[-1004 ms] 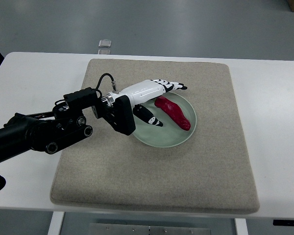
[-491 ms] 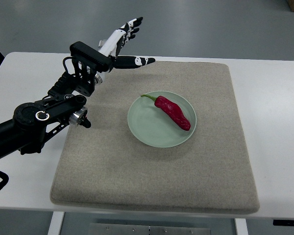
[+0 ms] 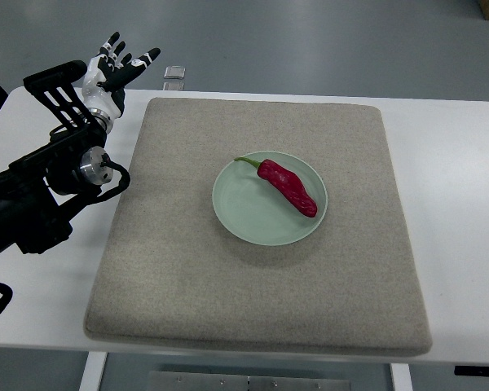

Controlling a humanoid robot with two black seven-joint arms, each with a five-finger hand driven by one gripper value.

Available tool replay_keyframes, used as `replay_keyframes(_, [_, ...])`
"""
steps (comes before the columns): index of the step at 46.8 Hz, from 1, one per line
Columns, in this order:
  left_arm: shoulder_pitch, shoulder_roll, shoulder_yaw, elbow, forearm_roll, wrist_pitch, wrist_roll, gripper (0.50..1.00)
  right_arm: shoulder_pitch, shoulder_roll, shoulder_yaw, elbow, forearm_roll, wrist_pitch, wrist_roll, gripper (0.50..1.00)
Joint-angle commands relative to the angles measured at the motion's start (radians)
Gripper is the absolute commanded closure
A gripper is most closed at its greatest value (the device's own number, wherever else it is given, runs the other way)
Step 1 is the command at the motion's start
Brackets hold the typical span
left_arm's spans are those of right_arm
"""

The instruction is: Place red pepper on plate with left hand

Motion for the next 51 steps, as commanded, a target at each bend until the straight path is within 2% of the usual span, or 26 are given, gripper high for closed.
replay_keyframes(1, [0.000,-0.001,-0.022,0.015,-0.005,-0.009,0.000,0.501,0.000,0.000,0.000,0.000,0.001,0.000,0.000,0.572])
replay_keyframes(10, [-0.002,-0.006,-0.039,0.033,-0.008,-0.048,0.006,0.501,0.000,0.000,0.000,0.000,0.001,0.000,0.000,0.572])
replay_keyframes(23, [-0.003,-0.013,-0.077,0.122,-0.039,-0.127,0.014,0.501,0.001,0.000,0.001,0.000,0.000,0.000,0.000,0.572])
replay_keyframes(51, [-0.005,-0.019,-0.077,0.133,-0.043,-0.120,0.012,0.501,0.000,0.000,0.000,0.000,0.000,0.000,0.000,0.572])
